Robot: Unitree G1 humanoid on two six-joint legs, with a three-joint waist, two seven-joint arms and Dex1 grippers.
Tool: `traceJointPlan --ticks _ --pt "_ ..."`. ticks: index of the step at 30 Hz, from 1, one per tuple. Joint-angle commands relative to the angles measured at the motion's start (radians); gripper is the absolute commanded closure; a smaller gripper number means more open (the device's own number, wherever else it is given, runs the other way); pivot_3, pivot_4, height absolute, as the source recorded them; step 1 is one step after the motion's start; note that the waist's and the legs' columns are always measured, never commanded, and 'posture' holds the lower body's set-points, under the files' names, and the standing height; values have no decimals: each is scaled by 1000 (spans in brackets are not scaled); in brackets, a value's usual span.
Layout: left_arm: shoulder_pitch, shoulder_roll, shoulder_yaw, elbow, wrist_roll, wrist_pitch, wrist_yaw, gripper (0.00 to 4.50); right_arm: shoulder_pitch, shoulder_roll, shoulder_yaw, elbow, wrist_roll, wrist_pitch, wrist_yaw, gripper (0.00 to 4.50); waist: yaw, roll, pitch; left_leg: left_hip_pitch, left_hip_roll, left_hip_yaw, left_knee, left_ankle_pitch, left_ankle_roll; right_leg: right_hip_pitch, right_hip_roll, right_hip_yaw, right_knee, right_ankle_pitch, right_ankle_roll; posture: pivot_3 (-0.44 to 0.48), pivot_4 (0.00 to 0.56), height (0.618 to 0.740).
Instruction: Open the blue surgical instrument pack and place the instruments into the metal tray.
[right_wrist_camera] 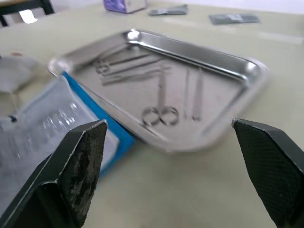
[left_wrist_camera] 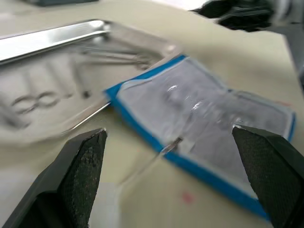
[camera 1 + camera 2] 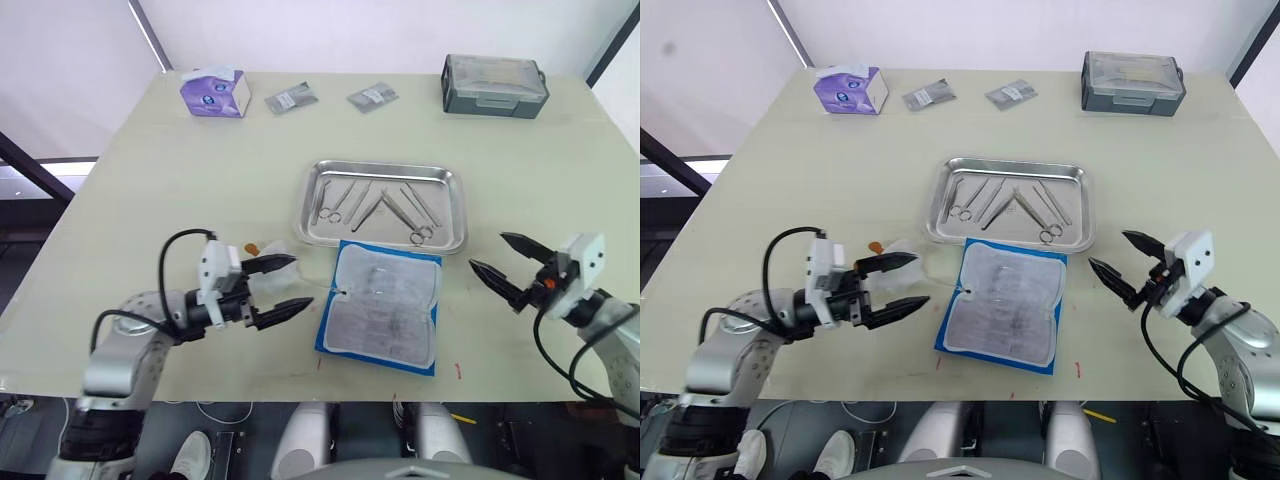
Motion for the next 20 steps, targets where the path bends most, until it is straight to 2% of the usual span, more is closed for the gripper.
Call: traceJointPlan --ticks 1,4,10,20 --pt "74 1 109 -38 -18 -10 57 0 74 -26 -77 -21 45 -49 65 28 1 0 0 1 0 0 0 0 0 1 0 0 0 0 0 0 150 731" --pt "147 -10 191 -38 -19 -16 110 0 152 -41 -119 -12 95 -47 124 28 2 0 0 2 0 0 0 0 0 1 0 0 1 0 0 0 150 731" --pt "337 18 296 -30 38 -23 130 0 251 -44 -160 62 87 -119 194 28 -1 -1 0 3 1 1 0 0 0 1 3 2 1 1 -2 0 150 731" --pt "435 -5 310 -30 135 -112 176 0 357 -19 -168 115 67 -211 212 28 3 -1 0 4 5 1 0 0 0 0 7 3 1 3 -7 0 150 731"
